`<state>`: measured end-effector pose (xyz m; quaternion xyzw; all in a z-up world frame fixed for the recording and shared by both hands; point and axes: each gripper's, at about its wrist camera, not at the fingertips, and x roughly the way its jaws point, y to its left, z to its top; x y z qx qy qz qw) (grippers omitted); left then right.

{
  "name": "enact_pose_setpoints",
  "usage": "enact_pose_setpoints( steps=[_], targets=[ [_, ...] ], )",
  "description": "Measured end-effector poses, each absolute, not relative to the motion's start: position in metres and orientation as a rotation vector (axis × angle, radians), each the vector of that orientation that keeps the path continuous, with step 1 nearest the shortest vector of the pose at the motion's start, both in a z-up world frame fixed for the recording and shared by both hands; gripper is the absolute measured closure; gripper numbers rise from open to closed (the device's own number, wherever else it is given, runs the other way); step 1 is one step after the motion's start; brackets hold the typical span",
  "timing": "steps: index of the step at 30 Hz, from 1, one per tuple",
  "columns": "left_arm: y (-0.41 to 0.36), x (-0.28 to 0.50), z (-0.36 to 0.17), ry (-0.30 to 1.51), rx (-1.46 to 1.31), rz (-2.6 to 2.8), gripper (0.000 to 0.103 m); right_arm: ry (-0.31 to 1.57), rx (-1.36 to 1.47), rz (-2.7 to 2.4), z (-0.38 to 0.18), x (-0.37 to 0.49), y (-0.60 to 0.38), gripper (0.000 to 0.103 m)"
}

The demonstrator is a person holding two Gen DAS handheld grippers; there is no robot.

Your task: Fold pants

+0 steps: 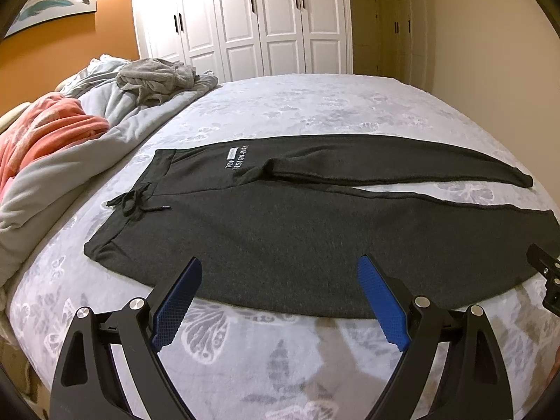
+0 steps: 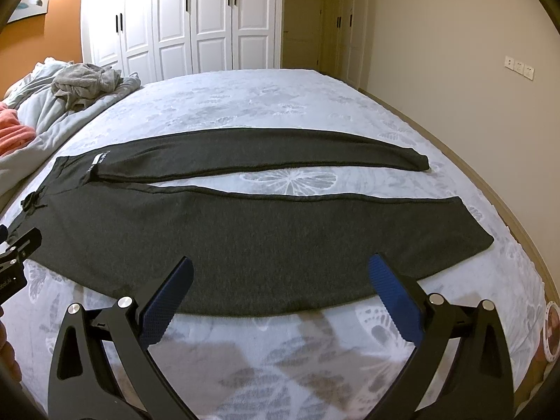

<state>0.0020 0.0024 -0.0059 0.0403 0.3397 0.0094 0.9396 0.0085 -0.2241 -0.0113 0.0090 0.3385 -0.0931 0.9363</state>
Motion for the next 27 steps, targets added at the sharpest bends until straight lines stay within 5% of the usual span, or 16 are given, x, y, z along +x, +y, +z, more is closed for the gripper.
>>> enact_pose_setpoints(
  steps=[27],
  targets=[
    [-0.0039, 0.0008, -0.008, 0.697, 0.098, 0.026, 0.016, 0.697, 0.016, -0.193, -0.0135, 0.0077, -0.2235, 0.005]
  ],
)
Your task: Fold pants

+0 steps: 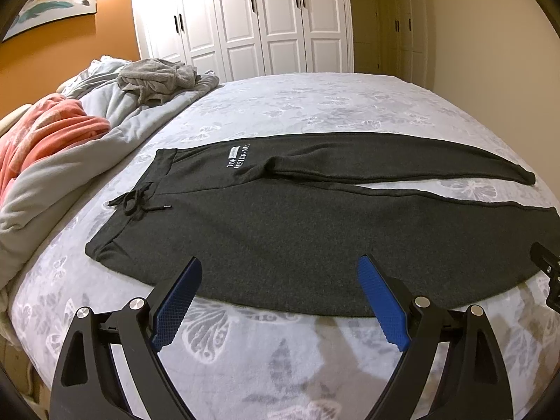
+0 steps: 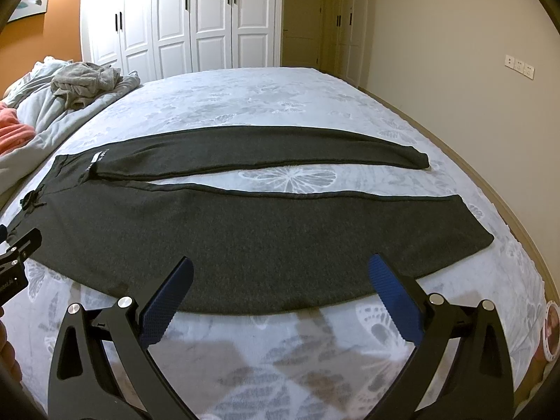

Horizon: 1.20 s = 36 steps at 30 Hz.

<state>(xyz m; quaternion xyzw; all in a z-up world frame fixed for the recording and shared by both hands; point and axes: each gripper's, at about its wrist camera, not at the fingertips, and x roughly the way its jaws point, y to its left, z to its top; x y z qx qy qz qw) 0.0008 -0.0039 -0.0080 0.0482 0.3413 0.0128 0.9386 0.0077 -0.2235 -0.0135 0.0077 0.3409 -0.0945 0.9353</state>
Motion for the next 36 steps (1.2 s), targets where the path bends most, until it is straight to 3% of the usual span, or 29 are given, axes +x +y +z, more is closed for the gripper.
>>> enact_pose_setpoints(
  steps=[28, 32, 36],
  targets=[
    [-0.001, 0.003, -0.007, 0.712, 0.082, 0.012, 0.014, 0.702, 0.017, -0.191, -0.013, 0.009, -0.225, 0.005],
    [0.022, 0.023, 0.004, 0.794, 0.0, -0.065, 0.014, 0.742, 0.06, -0.152, -0.011, 0.016, -0.239, 0.005],
    [0.086, 0.076, 0.027, 0.863, -0.194, -0.117, 0.014, 0.813, 0.243, -0.126, 0.009, 0.048, -0.313, 0.005]
  ],
)
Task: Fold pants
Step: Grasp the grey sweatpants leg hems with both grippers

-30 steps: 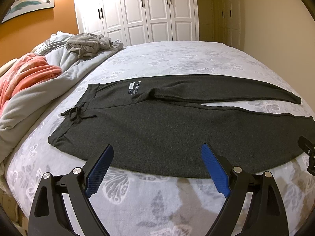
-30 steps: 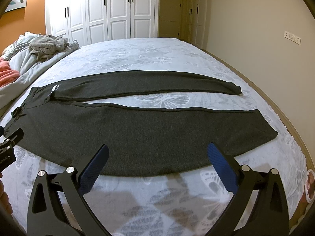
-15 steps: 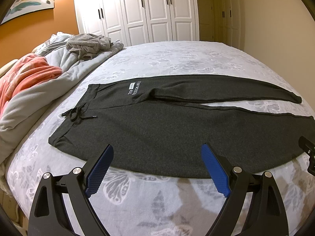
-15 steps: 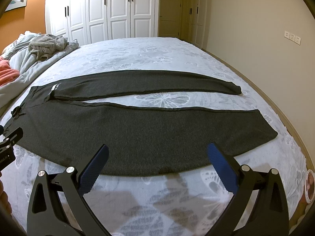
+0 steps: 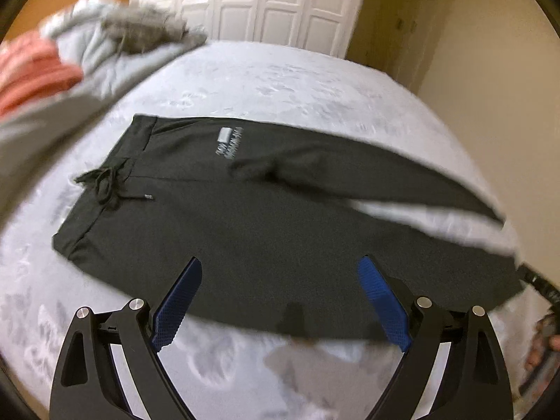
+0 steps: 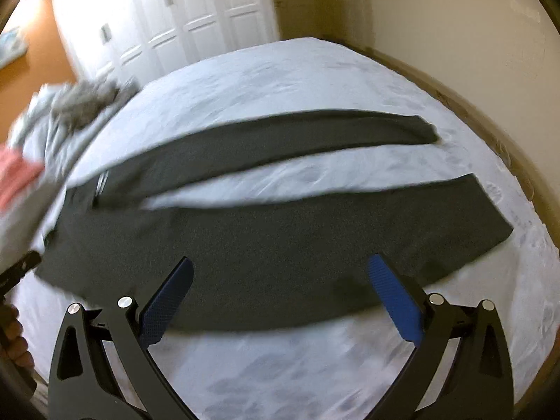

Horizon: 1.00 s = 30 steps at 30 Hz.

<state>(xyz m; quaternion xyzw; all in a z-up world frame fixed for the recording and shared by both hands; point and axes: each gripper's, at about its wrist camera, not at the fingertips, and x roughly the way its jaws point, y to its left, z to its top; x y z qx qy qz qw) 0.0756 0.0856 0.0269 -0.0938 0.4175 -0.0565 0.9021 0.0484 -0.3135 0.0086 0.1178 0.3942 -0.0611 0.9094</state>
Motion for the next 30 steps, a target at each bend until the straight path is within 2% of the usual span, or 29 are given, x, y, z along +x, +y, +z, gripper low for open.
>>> enact_pose_setpoints(
  steps=[5, 11, 17, 21, 22, 23, 24, 25, 26, 27, 30],
  targets=[
    [0.173, 0.177, 0.025, 0.917, -0.283, 0.007, 0.014, 0.812, 0.198, -0.283, 0.019, 0.111, -0.417, 0.005],
    [0.26, 0.299, -0.01, 0.951, -0.449, 0.22, 0.014, 0.871, 0.356, -0.374, -0.02, 0.203, -0.517, 0.005],
    [0.279, 0.375, -0.07, 1.026, -0.512, 0.309, 0.014, 0.939, 0.35, -0.386, -0.063, 0.276, -0.537, 0.005],
    [0.264, 0.396, -0.085, 0.989, -0.352, 0.392, 0.012, 0.96, 0.322, -0.397, -0.085, 0.303, -0.535, 0.006],
    [0.261, 0.399, -0.086, 0.988, -0.316, 0.394, 0.015, 0.932, 0.298, -0.387, -0.084, 0.303, -0.531, 0.023],
    [0.259, 0.402, -0.086, 0.985, -0.286, 0.399, 0.037, 0.91, 0.289, -0.34, -0.083, 0.303, -0.528, 0.05],
    [0.257, 0.402, -0.085, 0.982, -0.244, 0.415, 0.063, 0.89, 0.29, -0.315, -0.079, 0.301, -0.527, 0.066],
    [0.259, 0.399, -0.083, 0.982, -0.236, 0.426, 0.078, 0.883, 0.307, -0.293, -0.076, 0.3, -0.527, 0.095],
    [0.267, 0.392, -0.078, 0.976, -0.28, 0.402, 0.091, 0.868, 0.324, -0.271, -0.069, 0.296, -0.525, 0.095],
    [0.275, 0.384, -0.07, 0.953, -0.338, 0.375, 0.094, 0.845, 0.297, -0.275, -0.062, 0.291, -0.521, 0.095],
    [0.288, 0.353, -0.038, 0.865, -0.443, 0.292, 0.096, 0.754, 0.241, -0.241, -0.028, 0.265, -0.507, 0.096]
  ],
)
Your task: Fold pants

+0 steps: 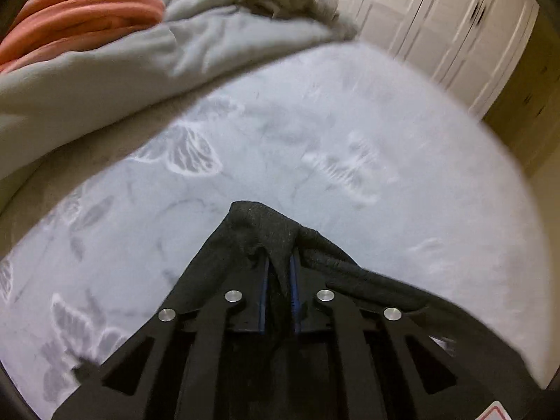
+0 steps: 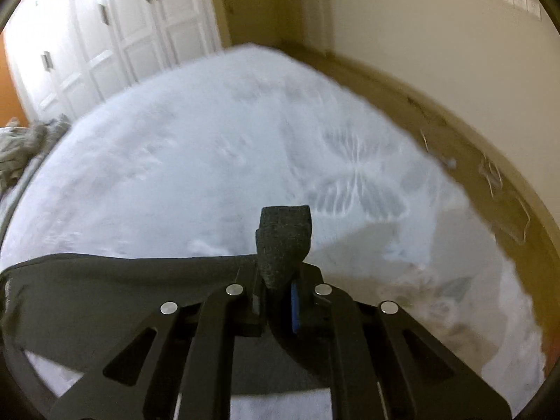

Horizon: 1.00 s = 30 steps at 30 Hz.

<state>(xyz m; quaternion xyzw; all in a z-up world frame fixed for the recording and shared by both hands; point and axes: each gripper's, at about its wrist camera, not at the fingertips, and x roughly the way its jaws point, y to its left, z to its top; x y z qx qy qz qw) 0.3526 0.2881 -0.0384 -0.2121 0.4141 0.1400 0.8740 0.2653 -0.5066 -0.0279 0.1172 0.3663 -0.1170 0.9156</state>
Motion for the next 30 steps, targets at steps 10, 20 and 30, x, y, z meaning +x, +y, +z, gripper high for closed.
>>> enact_pose_setpoints(
  steps=[10, 20, 30],
  targets=[
    [0.302, 0.173, 0.055, 0.764, -0.463, 0.103, 0.097, 0.593, 0.07, -0.123, 0.052, 0.126, -0.489, 0.095],
    [0.313, 0.061, -0.036, 0.977, -0.594, 0.17, 0.095, 0.829, 0.166, -0.195, -0.026, 0.013, -0.529, 0.083],
    [0.308, 0.045, -0.043, 0.844, -1.084, 0.22, 0.04, 0.758, 0.511, -0.225, 0.012, -0.037, -0.516, 0.027]
  ],
)
